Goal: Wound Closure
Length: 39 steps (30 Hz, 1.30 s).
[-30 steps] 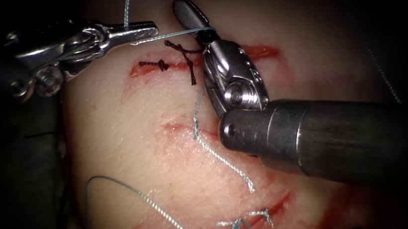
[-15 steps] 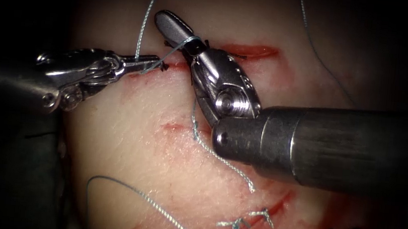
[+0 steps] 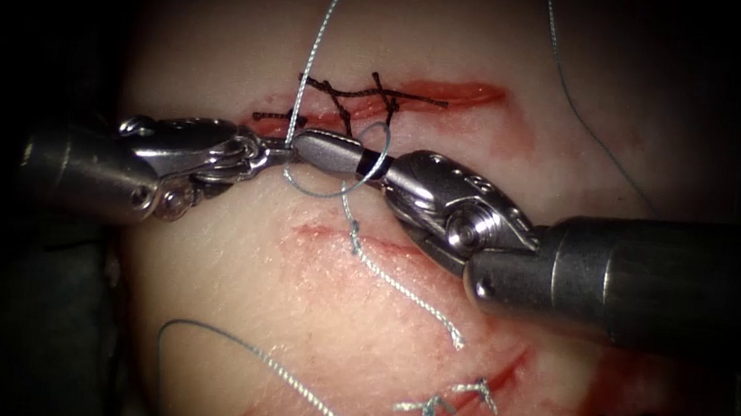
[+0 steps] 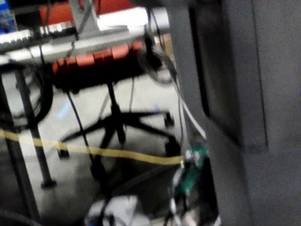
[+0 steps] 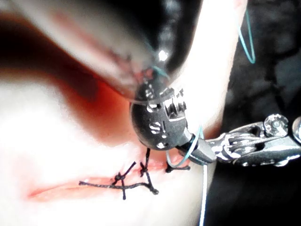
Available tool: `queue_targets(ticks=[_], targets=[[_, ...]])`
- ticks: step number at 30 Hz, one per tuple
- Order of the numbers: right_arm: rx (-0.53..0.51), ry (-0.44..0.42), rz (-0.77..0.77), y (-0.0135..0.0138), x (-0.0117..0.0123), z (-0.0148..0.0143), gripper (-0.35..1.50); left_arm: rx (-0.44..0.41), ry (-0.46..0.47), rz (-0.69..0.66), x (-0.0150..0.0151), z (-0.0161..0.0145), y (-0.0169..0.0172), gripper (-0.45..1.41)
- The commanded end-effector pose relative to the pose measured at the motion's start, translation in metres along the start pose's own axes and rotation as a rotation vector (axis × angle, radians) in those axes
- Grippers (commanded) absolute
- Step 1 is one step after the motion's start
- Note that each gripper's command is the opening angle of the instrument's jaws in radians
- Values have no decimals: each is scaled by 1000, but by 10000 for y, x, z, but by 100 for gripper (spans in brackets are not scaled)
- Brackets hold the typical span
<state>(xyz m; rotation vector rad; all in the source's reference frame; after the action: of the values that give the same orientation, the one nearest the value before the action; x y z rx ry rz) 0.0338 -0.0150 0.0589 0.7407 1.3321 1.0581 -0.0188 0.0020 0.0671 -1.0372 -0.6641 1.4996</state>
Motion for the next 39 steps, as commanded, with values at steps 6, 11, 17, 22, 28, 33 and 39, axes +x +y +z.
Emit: queue_targets(ticks=[6,11,17,22,28,33,39], targets=[[70,-112,-12,-6,-10,17,-35,-46,6,6,2,13,3,-45],[97,-239,-36,-13,-15,24,-35,-78,-1,9,7,16,8,-45],[72,-263,-61,-15,-11,30,-35,-90,-16,21,5,22,12,-45],[-4,-267,-67,-18,-9,22,-35,-93,-19,44,1,18,15,-45],[-80,-201,-76,-17,-12,2,-35,-101,-26,40,1,-2,22,-45],[-84,-138,-55,-20,-2,-12,-35,-90,-25,38,1,-14,24,-45],[-75,-18,-15,-25,31,-17,-35,-69,-36,43,-2,-13,20,-45]])
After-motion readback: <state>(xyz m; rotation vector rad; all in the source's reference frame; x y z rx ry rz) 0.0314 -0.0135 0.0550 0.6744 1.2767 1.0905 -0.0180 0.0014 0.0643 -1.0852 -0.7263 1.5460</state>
